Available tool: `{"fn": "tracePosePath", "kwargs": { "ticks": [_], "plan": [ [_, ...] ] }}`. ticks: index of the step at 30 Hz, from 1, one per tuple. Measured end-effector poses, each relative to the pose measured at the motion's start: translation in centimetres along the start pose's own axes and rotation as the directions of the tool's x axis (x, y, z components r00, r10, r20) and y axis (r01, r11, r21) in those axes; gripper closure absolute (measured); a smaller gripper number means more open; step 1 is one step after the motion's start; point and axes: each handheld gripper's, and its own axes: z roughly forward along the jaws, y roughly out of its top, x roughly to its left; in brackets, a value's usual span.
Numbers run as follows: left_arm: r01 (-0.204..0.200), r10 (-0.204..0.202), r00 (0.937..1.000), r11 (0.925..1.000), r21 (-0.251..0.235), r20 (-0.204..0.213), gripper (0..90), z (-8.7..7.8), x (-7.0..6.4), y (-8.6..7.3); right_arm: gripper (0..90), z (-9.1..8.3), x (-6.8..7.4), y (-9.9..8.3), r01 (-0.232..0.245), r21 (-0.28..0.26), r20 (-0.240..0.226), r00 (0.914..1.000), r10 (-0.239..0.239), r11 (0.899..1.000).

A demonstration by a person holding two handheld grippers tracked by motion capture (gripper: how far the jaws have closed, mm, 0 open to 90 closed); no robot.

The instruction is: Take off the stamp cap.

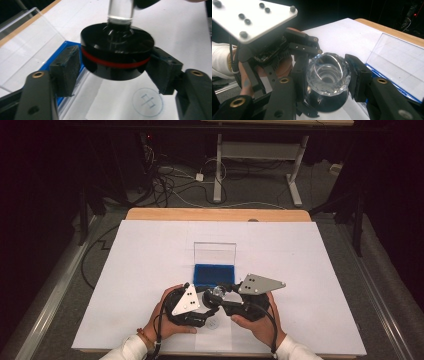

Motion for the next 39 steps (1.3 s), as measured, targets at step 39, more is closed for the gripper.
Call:
{"fn": "tracePosePath", "kwargs": {
  "ticks": [39],
  "plan": [
    [0.064,-0.073,0.9894,0.9951,0.075,0.125,36.8,0.66,0.40,0.01,57.5,0.29,0.22,-0.82,-0.029,-0.006,-0.004,0.9996,0.029,1.000]
  ]
}}
